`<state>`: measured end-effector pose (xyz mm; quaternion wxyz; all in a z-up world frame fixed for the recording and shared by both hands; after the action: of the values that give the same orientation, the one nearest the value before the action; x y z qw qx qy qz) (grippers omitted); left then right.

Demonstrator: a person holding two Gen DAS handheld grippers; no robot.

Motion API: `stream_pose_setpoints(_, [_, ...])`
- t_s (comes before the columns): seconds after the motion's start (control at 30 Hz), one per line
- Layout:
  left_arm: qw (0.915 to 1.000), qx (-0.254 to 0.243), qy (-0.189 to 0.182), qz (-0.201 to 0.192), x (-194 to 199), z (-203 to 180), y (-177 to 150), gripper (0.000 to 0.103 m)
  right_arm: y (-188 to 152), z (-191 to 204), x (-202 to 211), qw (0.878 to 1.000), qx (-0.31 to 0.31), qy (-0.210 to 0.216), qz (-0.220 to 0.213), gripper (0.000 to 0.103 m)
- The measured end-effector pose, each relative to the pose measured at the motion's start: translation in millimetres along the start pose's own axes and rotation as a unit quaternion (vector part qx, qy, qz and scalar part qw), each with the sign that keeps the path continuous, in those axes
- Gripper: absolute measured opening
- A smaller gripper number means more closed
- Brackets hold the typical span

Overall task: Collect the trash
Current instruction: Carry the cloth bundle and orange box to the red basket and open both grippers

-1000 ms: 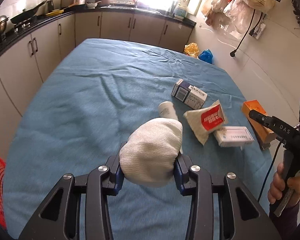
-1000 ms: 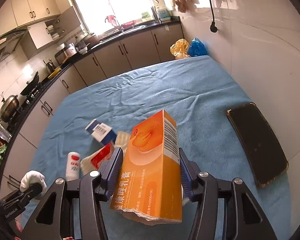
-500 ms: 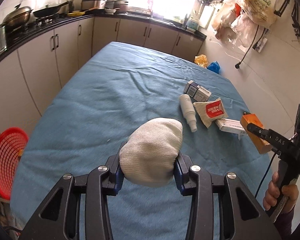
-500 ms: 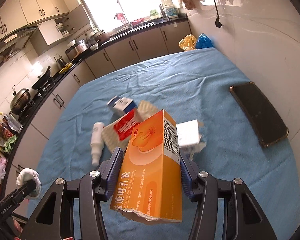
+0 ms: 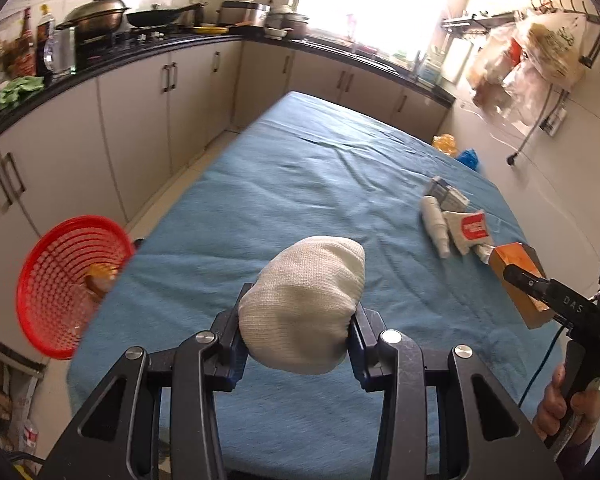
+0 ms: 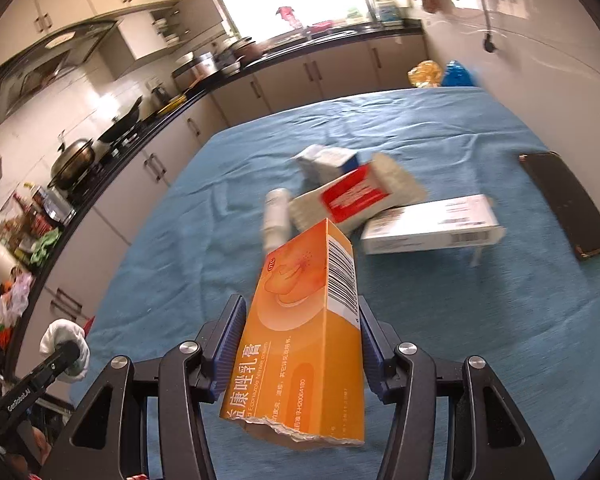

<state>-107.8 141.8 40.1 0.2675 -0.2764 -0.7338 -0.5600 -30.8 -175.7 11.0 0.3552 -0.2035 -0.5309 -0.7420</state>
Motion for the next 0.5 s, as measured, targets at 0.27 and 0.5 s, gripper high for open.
stream_pose_setpoints(0.27, [0.9973, -0.002, 0.068, -0.027, 16, 41, -5, 0.04, -13, 47, -9, 0.999, 0.037, 0.02, 0.011, 0.058])
stream_pose_setpoints(0.5, [0.9914, 0.012, 0.123, -0.043, 27, 86, -2, 0.04, -26, 89, -26, 0.997, 0.065, 0.037, 0.03, 0.058])
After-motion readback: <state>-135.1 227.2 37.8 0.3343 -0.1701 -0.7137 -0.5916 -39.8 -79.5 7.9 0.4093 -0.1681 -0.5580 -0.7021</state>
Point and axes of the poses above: each gripper's, at about its wrist camera, not at the fingertips, and x roughly against the way its jaws point, z to its left, y to its top, the point moved 6 cm from there along -x, roughly the way its jaws point, and after that the axes turned 1 degree about -z, right-handed, at the moved point
